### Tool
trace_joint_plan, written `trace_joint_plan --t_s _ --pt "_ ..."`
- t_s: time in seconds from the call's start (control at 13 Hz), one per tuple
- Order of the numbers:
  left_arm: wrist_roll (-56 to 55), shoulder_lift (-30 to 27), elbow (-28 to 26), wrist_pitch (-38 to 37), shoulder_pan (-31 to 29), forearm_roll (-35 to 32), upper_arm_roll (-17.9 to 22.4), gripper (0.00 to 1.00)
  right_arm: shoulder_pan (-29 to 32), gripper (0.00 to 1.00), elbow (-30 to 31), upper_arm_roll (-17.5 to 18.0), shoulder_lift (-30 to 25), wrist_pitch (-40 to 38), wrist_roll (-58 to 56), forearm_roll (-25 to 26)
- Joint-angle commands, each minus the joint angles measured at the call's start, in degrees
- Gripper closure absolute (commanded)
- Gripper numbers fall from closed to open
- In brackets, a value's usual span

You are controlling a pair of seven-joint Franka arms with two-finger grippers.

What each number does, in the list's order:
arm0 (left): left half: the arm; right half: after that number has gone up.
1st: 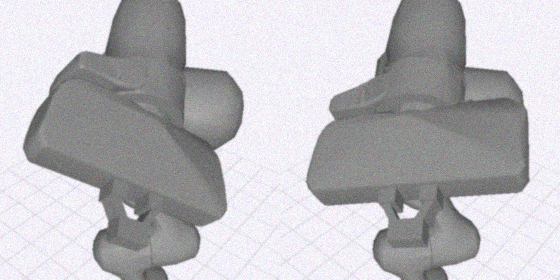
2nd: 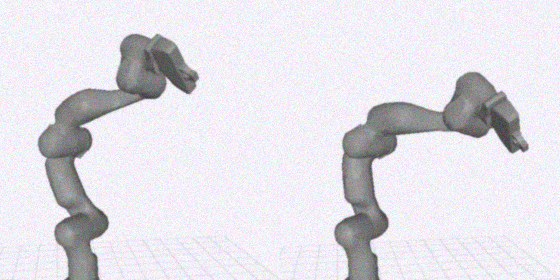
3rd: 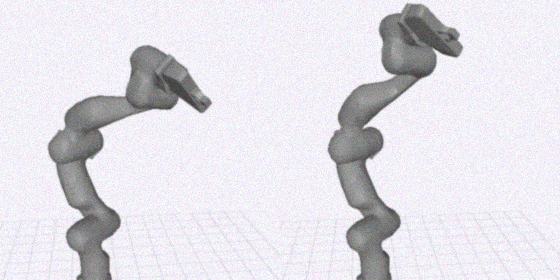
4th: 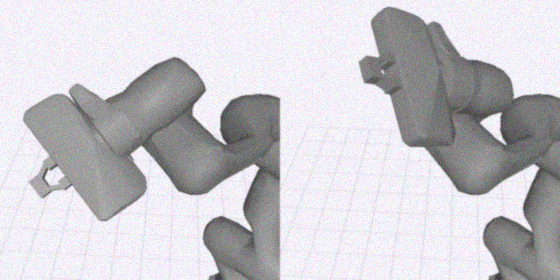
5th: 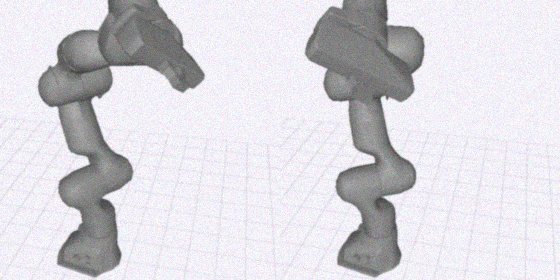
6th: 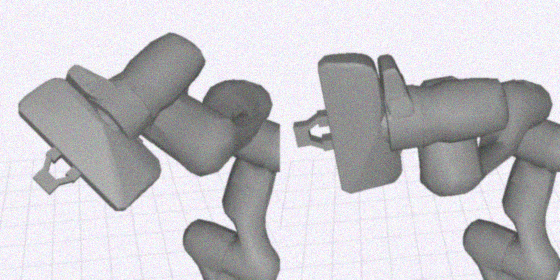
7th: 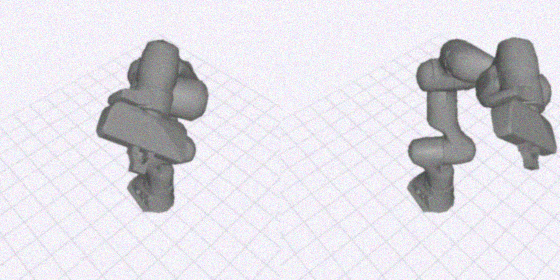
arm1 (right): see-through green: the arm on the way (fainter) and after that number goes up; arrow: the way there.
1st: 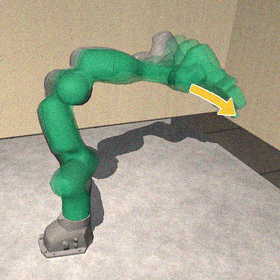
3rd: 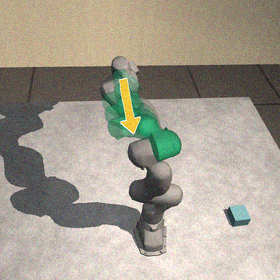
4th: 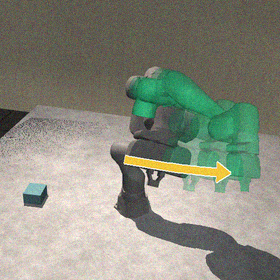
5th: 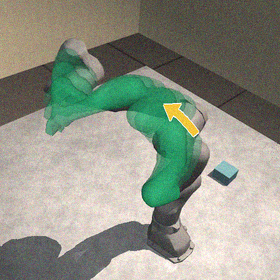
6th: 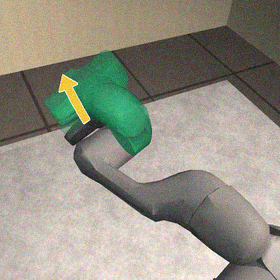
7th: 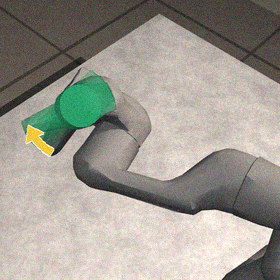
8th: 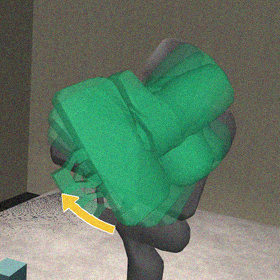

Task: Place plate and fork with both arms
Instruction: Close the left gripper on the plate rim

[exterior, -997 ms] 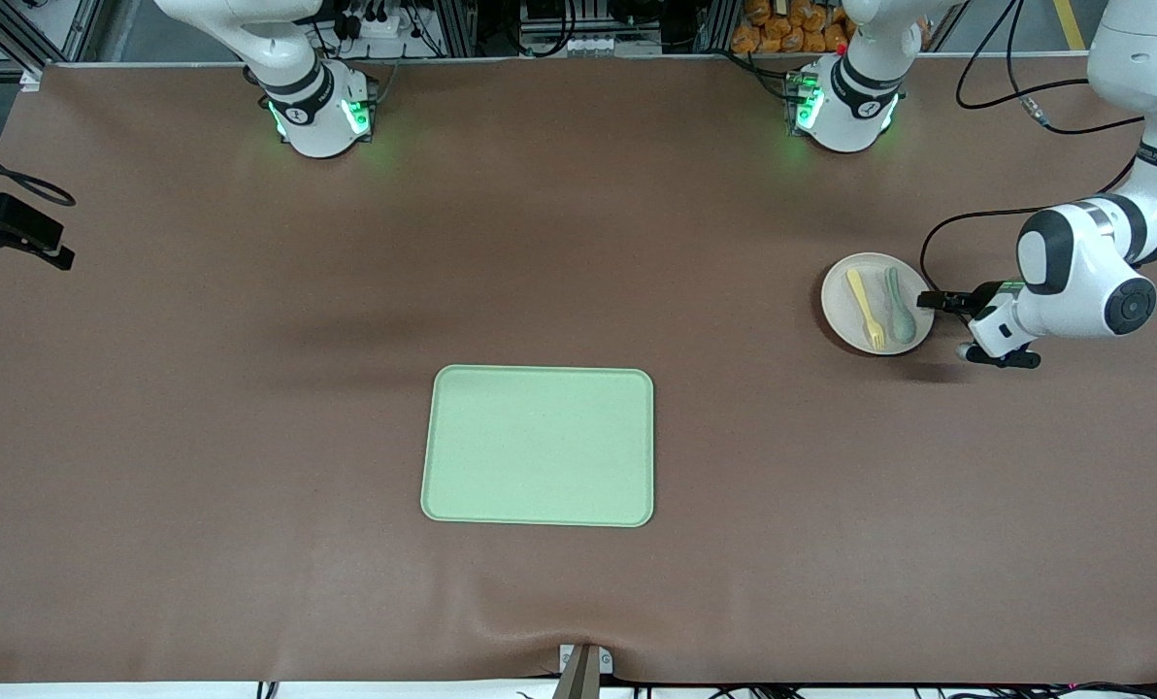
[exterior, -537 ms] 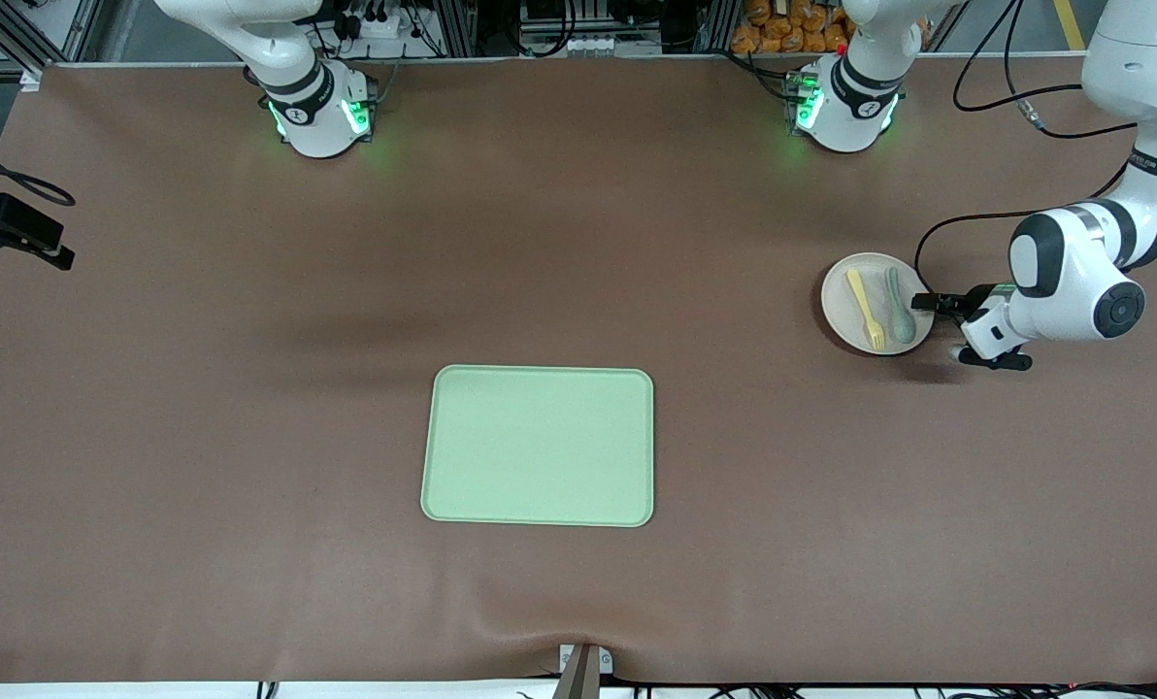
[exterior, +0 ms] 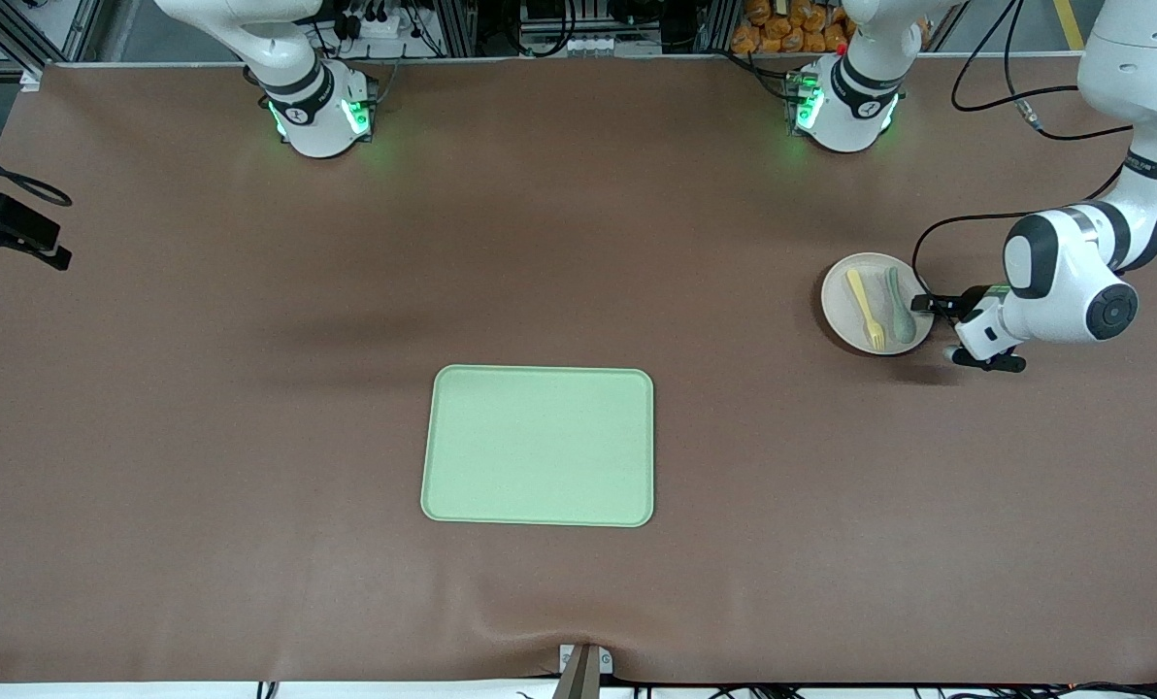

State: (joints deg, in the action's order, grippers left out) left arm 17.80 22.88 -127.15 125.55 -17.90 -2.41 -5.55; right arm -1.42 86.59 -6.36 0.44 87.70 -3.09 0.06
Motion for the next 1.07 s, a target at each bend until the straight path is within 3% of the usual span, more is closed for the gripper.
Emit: trace_joint_plan --t_s 0.0,0.61,1.0 --pt "0.1 -0.1 -0.3 0.8 0.1 -1.0 -0.3 1.00 1.9 0.00 -0.3 1.2 0.0 -0.6 -0.4 -0.4" --pt "0.1 -0.5 0.5 0.8 0.1 -1.0 -1.6 1.00 2.0 0.00 -0.2 1.2 0.0 -0.6 -0.4 -0.8" --pt "-0.4 -0.3 4.6 0.0 0.0 -0.1 -3.3 1.00 2.0 0.00 -0.2 1.2 0.0 -0.6 -0.4 -0.8"
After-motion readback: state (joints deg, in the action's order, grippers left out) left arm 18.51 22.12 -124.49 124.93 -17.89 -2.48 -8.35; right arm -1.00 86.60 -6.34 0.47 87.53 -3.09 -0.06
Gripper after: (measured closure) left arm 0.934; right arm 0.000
